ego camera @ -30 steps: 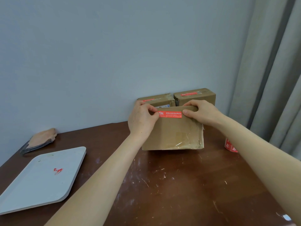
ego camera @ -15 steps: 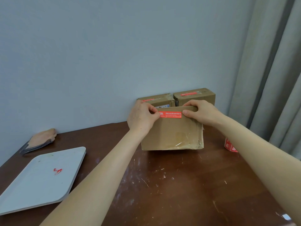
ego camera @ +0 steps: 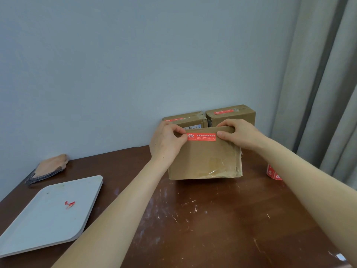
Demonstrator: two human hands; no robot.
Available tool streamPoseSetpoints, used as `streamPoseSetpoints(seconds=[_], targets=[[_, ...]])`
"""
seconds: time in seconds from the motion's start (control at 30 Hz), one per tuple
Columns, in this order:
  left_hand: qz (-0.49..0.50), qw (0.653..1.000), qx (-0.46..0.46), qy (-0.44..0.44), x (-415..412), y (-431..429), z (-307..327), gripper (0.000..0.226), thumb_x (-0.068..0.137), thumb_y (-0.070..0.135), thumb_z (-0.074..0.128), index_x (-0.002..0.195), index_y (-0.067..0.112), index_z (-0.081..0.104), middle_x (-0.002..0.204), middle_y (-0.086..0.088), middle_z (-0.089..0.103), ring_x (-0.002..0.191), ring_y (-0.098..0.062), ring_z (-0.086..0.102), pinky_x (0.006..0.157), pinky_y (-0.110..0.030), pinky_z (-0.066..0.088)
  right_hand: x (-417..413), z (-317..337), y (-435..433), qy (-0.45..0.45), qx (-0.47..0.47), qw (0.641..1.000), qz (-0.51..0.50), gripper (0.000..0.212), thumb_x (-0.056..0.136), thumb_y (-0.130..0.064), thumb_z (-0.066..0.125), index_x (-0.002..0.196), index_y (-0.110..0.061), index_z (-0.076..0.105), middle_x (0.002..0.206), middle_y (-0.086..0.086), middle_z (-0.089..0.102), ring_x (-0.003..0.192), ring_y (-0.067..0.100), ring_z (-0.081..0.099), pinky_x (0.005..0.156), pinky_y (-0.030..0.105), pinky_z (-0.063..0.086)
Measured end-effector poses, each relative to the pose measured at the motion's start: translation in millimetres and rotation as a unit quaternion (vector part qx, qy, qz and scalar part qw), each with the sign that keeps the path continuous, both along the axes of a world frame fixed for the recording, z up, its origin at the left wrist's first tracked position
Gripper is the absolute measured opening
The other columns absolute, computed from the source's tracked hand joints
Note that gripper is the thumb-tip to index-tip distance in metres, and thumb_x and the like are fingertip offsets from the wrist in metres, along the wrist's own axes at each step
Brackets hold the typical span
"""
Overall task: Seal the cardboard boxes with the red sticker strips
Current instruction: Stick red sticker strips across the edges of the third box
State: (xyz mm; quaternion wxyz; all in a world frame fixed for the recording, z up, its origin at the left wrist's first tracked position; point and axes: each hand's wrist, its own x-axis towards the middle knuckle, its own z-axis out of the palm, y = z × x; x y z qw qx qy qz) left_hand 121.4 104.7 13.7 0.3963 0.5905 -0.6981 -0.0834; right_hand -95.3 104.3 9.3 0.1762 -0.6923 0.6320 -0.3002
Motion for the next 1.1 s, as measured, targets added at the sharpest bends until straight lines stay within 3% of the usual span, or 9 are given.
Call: streamPoseSetpoints(seconds=[0.37,0.57,0.8,1.1], targets=[[0.025,0.999,0.01,-0.025,-5.2,-1.8,2.0,0.008,0.082,0.033,0.065,0.074,0.032,0.062,0.101,0.013,0.048,0.093,-0.009,0.051,0.062,-0.026,0.039,1.3,1.3,1.8,0.004,0.0,1.0,0.003,0.024,0.09,-0.042,0.057,0.113,-0.035,0.057,0.114,-0.008,0.06,0.104,0.015,0.056,0.09,0.043,0.05],[0.008,1.0,-0.026,0.012,2.8,2.7,-4.8,0.007,0.082,0.032,0.066,0.087,0.031,0.062,0.1,0.017,0.047,0.087,-0.004,0.047,0.057,-0.019,0.034,0.6,0.5,2.0,-0.005,0.003,1.0,0.002,0.02,0.09,-0.043,0.057,0.11,-0.038,0.057,0.113,-0.009,0.059,0.104,0.015,0.056,0.09,0.044,0.05],[0.005,0.998,-0.063,0.0,0.7,4.6,-12.3,0.014,0.082,0.034,0.067,0.095,0.028,0.068,0.111,0.014,0.052,0.093,-0.006,0.053,0.068,-0.023,0.039,-0.4,-0.4,0.9,-0.003,-0.003,1.0,0.001,0.017,0.089,-0.043,0.057,0.106,-0.04,0.056,0.111,-0.01,0.059,0.103,0.014,0.056,0.089,0.043,0.05],[0.029,0.998,-0.019,-0.047,-3.9,2.2,1.9,0.005,0.083,0.035,0.064,0.084,0.031,0.067,0.107,0.015,0.051,0.094,-0.006,0.05,0.053,-0.021,0.029,-0.5,-0.9,0.4,-0.006,-0.002,1.0,0.005,0.018,0.089,-0.043,0.058,0.107,-0.04,0.057,0.111,-0.01,0.059,0.104,0.014,0.056,0.09,0.043,0.05]])
